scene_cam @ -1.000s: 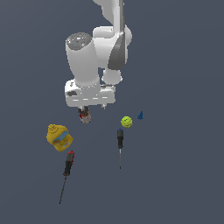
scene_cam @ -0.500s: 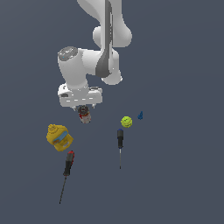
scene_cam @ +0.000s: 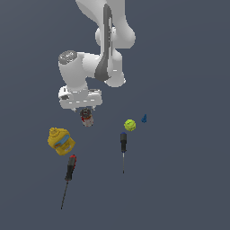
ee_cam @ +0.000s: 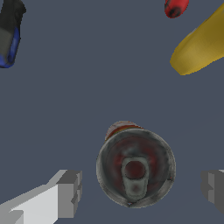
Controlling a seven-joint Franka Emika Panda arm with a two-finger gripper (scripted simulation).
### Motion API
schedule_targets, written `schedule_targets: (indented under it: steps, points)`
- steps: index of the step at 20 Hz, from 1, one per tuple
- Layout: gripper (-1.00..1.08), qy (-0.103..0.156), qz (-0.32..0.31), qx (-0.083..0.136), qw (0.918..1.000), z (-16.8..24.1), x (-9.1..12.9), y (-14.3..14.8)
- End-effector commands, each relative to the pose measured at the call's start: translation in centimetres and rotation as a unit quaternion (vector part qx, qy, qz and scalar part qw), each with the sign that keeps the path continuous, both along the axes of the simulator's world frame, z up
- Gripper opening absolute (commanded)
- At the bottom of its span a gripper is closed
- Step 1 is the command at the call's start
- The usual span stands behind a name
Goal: Pick up a designated object from a clutter of objects.
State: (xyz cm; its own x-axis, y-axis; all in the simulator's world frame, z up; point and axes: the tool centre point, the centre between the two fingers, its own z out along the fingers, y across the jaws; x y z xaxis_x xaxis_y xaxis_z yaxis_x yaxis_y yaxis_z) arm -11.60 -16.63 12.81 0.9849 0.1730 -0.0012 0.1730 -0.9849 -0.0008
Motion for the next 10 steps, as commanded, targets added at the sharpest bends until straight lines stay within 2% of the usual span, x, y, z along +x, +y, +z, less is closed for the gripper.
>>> schedule_targets:
  steps: [1,10]
  points:
    - [1.00,0.000,0.000,0.000,1.0000,0.0,0.0,0.0]
    - [1.00,0.000,0.001,-0.001,1.0000,-2.7,-0.1,0.0]
